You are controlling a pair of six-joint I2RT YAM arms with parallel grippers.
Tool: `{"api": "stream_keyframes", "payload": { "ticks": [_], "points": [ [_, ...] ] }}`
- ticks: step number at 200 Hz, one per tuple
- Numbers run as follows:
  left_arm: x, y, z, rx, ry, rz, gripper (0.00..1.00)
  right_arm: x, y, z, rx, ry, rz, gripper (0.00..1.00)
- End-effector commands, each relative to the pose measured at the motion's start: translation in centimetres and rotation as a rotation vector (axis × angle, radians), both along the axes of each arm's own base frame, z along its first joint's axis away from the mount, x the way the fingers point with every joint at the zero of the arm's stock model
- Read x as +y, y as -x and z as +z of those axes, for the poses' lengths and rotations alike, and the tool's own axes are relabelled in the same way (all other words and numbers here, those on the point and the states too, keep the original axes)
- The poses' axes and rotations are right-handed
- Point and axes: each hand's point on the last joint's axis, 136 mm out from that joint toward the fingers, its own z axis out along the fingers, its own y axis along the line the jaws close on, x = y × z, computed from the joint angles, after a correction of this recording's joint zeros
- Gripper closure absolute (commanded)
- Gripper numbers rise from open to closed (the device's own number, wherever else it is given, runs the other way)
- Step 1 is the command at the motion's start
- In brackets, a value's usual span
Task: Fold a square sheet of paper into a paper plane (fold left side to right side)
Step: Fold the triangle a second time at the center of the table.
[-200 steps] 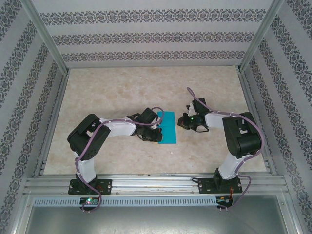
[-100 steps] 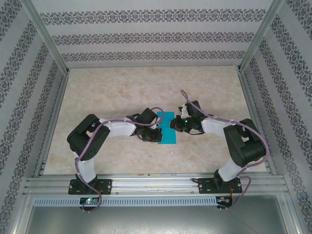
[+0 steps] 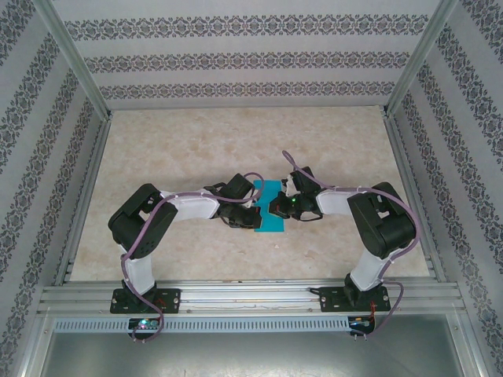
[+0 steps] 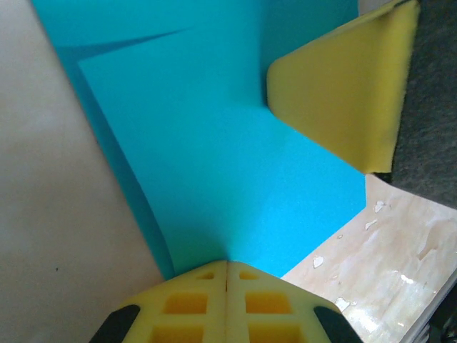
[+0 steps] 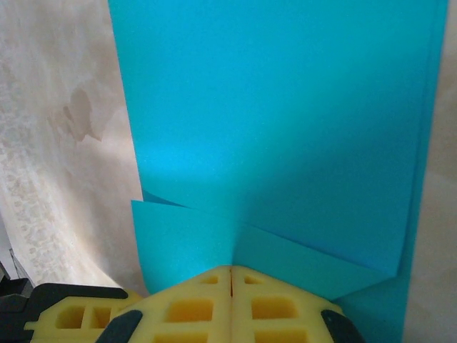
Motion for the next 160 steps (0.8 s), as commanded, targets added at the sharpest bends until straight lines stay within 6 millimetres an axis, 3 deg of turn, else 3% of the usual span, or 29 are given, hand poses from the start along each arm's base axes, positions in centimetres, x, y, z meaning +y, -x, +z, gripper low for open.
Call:
{"api": "stream_keyframes", "payload": {
  "ticks": [1,55,105,160],
  "points": [
    [1.5,1.0,-0.1,0.053,-0.076,0.020,0.96,-1.9,0.8,-2.6,0.076,0.105,-0.033,1.00],
    [-0.6,-0.2,2.4,0.021,-0.003,-0.016,0.96,-2.1,1.4,-3.0,0.106,0.094,-0.035,1.00],
    [-2.2,-1.0,2.2,0.027,0.047,-0.041,0.97,-2.0,1.2,-3.0,0.104,0.092,-0.035,1.00],
    [-2.6,-1.7,1.1,0.022,0.033,-0.041,0.97,-2.0,1.5,-3.2,0.112,0.094,-0.032,1.00]
  ]
}}
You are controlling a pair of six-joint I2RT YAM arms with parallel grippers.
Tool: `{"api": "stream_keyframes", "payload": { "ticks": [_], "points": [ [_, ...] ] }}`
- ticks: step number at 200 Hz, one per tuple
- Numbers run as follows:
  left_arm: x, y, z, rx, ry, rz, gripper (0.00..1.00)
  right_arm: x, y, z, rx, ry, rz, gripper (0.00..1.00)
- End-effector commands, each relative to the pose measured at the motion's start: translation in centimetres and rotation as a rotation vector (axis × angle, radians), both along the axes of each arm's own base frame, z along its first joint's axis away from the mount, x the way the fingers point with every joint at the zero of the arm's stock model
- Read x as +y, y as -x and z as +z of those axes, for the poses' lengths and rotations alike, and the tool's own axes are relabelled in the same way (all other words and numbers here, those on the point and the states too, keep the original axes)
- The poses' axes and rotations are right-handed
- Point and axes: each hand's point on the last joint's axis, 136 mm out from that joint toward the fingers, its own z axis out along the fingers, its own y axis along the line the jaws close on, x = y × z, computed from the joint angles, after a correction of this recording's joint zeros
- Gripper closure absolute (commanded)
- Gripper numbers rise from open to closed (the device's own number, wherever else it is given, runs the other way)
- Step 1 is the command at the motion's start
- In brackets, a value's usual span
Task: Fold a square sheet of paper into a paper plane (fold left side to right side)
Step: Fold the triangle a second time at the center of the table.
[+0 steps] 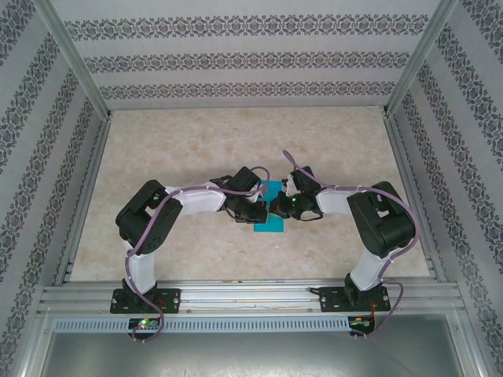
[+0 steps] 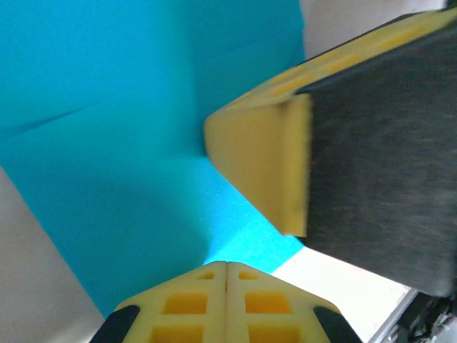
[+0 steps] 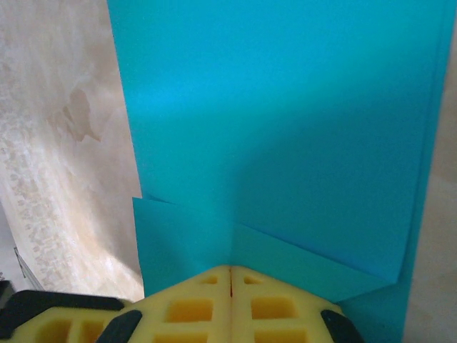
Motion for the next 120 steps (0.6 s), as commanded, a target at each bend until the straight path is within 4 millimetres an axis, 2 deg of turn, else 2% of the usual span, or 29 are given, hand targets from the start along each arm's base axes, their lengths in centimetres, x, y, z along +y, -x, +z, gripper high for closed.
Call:
{"api": "stream_keyframes", "payload": {
  "ticks": [1,43,120],
  "points": [
    [-0.8,-0.6,0.2,-0.016,0.018,-0.019,0.97,-2.0,1.4,-3.1,0.096,0.103,-0.033,1.00],
    [0.3,-0.4,-0.8,-0.022,-0.041,-0.018,0.97,-2.3,1.6,-3.4,0.101,0.119,-0.033,1.00],
    [2.7,1.7,-2.7,0.009,-0.113,-0.032,0.97,-3.8,2.2,-4.6,0.142,0.190,-0.025,1.00]
  ]
}}
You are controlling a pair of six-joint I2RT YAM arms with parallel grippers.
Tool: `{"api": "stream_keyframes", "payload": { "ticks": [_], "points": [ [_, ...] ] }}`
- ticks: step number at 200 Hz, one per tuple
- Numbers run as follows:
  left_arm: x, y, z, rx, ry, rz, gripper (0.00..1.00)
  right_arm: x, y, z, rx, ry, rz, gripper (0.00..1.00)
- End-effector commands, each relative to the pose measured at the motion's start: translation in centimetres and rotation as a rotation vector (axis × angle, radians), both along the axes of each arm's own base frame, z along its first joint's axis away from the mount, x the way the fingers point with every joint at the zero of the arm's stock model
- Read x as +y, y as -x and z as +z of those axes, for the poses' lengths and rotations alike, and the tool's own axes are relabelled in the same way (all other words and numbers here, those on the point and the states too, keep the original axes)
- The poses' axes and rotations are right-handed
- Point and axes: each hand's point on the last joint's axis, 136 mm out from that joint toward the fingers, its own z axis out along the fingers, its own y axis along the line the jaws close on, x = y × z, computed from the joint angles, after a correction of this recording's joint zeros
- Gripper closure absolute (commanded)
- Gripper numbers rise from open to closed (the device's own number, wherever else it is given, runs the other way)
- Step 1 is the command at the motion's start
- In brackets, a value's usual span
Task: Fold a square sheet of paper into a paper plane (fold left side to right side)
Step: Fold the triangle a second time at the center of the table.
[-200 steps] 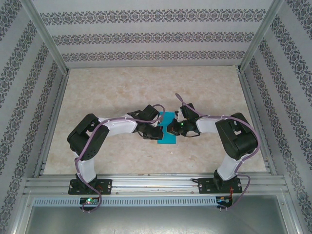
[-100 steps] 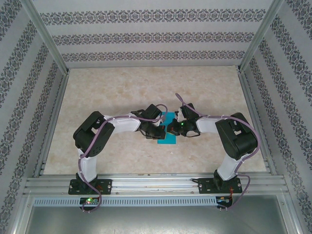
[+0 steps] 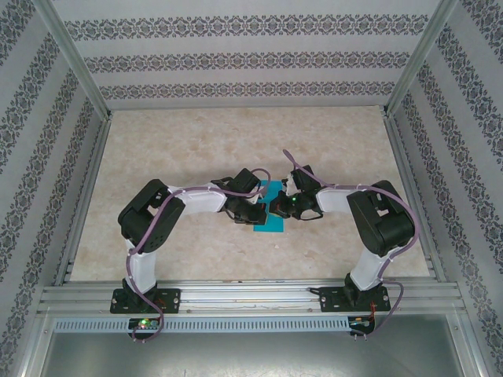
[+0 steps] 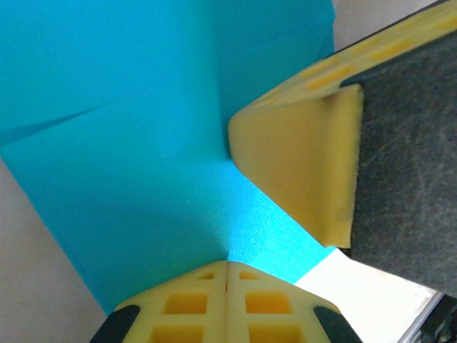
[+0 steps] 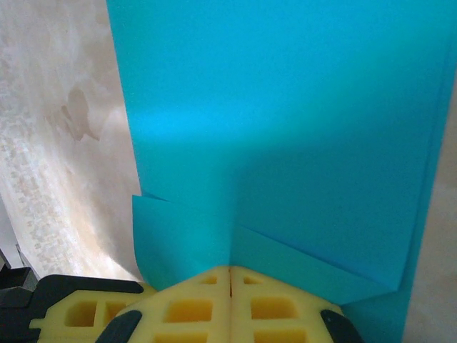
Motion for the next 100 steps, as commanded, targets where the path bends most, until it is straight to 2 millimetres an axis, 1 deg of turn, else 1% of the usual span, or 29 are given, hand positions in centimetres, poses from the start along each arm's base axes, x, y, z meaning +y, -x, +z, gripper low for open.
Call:
{"api": "stream_keyframes", "payload": {
  "ticks": [1,34,100],
  "points": [
    [2.3,1.7,-1.8,0.031,-0.093,-0.012,0.97,-3.7,2.3,-4.5,0.127,0.190,-0.031,1.00],
    [2.9,2.7,-2.1,0.042,-0.094,-0.031,0.97,-4.0,2.3,-4.8,0.138,0.199,-0.031,1.00],
    [5.0,5.3,-2.8,0.055,-0.132,-0.114,0.97,-4.8,2.3,-5.3,0.158,0.210,-0.038,1.00]
  ]
}}
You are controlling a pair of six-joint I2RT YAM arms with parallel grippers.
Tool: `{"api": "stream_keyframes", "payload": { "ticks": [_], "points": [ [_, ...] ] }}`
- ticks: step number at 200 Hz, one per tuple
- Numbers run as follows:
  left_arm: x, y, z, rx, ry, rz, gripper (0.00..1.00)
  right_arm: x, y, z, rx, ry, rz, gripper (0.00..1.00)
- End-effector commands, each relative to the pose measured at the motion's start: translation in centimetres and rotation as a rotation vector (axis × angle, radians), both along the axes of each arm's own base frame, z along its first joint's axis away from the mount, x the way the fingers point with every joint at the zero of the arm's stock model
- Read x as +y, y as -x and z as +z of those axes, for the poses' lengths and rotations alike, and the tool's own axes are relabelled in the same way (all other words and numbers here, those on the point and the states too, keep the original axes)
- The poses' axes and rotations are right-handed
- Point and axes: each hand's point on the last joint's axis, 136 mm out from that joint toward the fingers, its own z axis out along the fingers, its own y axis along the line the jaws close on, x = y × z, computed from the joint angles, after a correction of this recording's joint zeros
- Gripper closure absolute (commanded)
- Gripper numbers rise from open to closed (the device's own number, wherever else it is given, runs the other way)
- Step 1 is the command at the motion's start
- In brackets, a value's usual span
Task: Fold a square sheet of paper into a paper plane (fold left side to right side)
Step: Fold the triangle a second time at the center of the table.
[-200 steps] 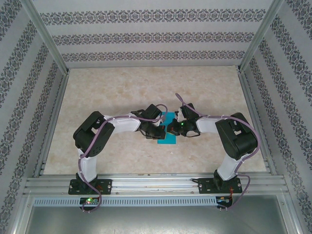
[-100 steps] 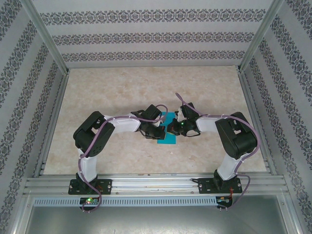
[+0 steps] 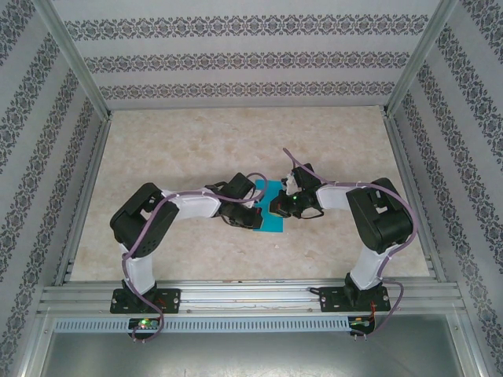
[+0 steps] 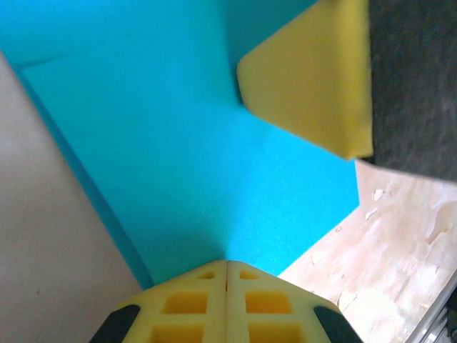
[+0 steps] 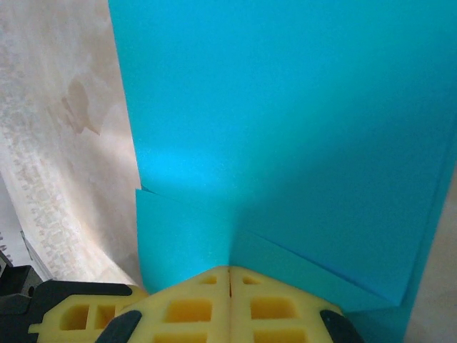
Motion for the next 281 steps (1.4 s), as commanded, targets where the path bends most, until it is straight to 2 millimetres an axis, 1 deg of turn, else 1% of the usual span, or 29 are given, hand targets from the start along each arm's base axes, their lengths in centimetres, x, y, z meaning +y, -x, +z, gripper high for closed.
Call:
{"api": "stream_keyframes", "payload": {
  "ticks": [1,42,80,102,129,178,195,210,227,244,259,269,281],
  "points": [
    [3.7,3.9,-2.7,0.105,-0.143,-0.052,0.97,-4.6,2.3,-5.2,0.132,0.230,-0.065,1.00],
    [5.6,5.0,-3.6,0.112,-0.204,-0.042,0.97,-4.7,2.2,-5.1,0.131,0.225,-0.065,1.00],
    [6.4,5.5,-3.8,0.114,-0.210,-0.009,0.97,-4.5,2.1,-4.9,0.127,0.218,-0.061,1.00],
    [6.4,5.5,-3.4,0.102,-0.198,0.006,0.97,-4.2,1.9,-4.6,0.116,0.201,-0.058,1.00],
    [5.4,4.4,-1.6,0.054,-0.140,0.025,0.97,-3.3,1.2,-3.4,0.084,0.154,-0.056,1.00],
    [3.7,1.4,2.8,-0.037,-0.008,0.084,0.95,-1.5,-0.9,0.6,-0.017,0.064,-0.056,1.00],
    [2.3,0.6,4.1,-0.054,0.037,0.062,0.95,-1.3,-1.2,0.9,-0.023,0.061,-0.057,1.00],
    [0.8,-0.2,4.9,-0.061,0.085,0.045,0.95,-1.3,-1.2,0.6,-0.015,0.066,-0.055,1.00],
    [-0.8,-0.8,5.2,-0.059,0.119,0.023,0.95,-1.1,-1.0,0.1,-0.003,0.069,-0.051,1.00],
    [-1.9,-1.2,4.6,-0.050,0.112,0.007,0.96,-1.1,-0.7,-0.1,0.001,0.073,-0.051,1.00],
    [-2.0,-2.0,4.0,-0.051,0.093,0.034,0.96,-1.2,-0.7,-0.1,-0.001,0.077,-0.054,1.00],
    [-1.9,-2.3,3.7,-0.054,0.092,0.056,0.90,-1.3,-0.6,-0.1,-0.004,0.079,-0.055,1.00],
    [-1.8,-2.9,3.8,-0.066,0.093,0.084,0.88,-1.4,-0.6,0.0,-0.007,0.079,-0.055,1.00]
  ]
}}
